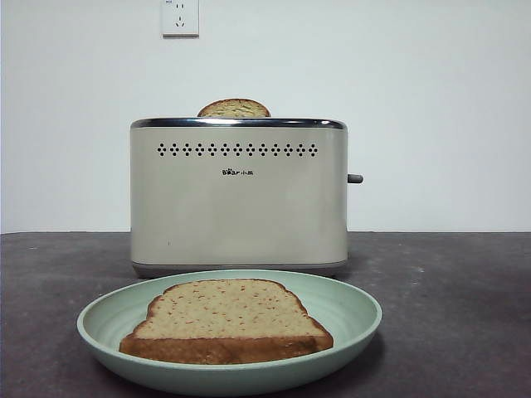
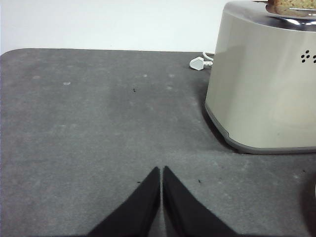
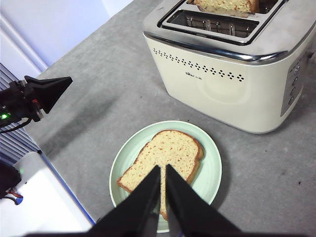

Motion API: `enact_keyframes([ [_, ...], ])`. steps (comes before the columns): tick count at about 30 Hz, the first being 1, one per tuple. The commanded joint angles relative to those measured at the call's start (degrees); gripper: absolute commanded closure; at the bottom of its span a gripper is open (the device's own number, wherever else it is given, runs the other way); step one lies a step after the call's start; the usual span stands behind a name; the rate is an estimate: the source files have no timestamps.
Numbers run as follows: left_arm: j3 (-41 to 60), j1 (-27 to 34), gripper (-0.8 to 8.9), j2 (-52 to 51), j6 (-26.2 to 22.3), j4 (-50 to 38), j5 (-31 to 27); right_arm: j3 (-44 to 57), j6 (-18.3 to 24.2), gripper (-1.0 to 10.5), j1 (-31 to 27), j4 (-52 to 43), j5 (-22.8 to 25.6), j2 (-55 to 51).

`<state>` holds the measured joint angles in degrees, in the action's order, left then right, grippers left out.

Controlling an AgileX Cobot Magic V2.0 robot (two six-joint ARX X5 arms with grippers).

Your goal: Take the bread from the toaster,put the bread on the plate,put the plate on the table

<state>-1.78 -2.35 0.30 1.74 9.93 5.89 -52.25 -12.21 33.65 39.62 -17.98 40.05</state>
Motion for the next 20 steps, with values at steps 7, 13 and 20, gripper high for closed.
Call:
enact_keyframes([
  [7, 1.38, 0.13, 8.06, -0.11, 0.50, -0.59, 0.07, -0.37, 0.66, 9.4, 0.35, -0.59, 0.04, 0.22],
  [13, 1.38, 0.13, 8.06, -0.11, 0.50, -0.59, 0.07, -0.37, 0.66, 9.4, 0.35, -0.57, 0.04, 0.22],
  [20, 1.38, 0.13, 8.06, -0.11, 0.50, -0.57, 0.07, -0.37, 1.20, 9.4, 0.35, -0.59, 0.07, 0.20],
])
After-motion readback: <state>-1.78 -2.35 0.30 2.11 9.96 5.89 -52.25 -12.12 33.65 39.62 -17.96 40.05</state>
